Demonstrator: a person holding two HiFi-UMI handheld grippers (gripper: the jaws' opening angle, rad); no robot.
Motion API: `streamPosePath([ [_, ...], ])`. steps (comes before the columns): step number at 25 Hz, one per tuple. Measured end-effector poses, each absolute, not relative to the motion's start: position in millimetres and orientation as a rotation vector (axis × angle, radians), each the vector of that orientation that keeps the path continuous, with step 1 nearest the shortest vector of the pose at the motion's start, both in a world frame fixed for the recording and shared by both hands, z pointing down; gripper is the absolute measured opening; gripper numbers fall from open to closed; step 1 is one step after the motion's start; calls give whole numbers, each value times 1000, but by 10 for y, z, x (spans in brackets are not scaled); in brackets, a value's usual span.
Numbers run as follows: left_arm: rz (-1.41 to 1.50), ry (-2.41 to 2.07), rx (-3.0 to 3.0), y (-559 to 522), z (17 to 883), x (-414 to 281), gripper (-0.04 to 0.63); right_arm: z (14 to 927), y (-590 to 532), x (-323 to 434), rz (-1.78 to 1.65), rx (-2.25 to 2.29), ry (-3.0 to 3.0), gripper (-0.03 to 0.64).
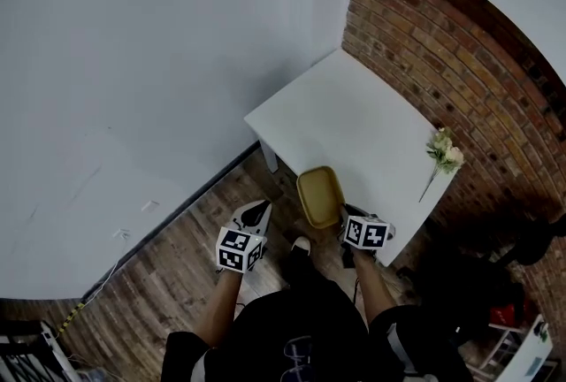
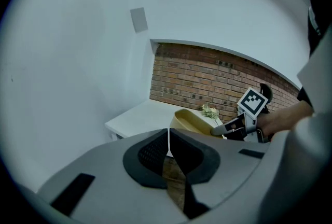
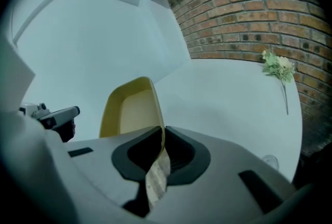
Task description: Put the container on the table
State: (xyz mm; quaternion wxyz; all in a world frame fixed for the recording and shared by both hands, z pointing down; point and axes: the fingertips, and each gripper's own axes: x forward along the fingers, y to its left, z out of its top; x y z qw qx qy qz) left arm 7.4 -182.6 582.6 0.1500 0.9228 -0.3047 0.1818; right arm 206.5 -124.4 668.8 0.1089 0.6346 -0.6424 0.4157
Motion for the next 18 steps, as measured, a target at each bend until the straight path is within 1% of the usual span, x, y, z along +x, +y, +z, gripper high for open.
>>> streamPosePath([
  [8, 531, -940, 2613, -2587, 5826, 193, 20, 6695, -2161, 2193, 1193, 1778, -1924, 40],
  [18, 513, -1020, 2559, -3185, 5912, 169, 20, 6672, -2977, 2152, 1132, 1666, -1987, 40],
])
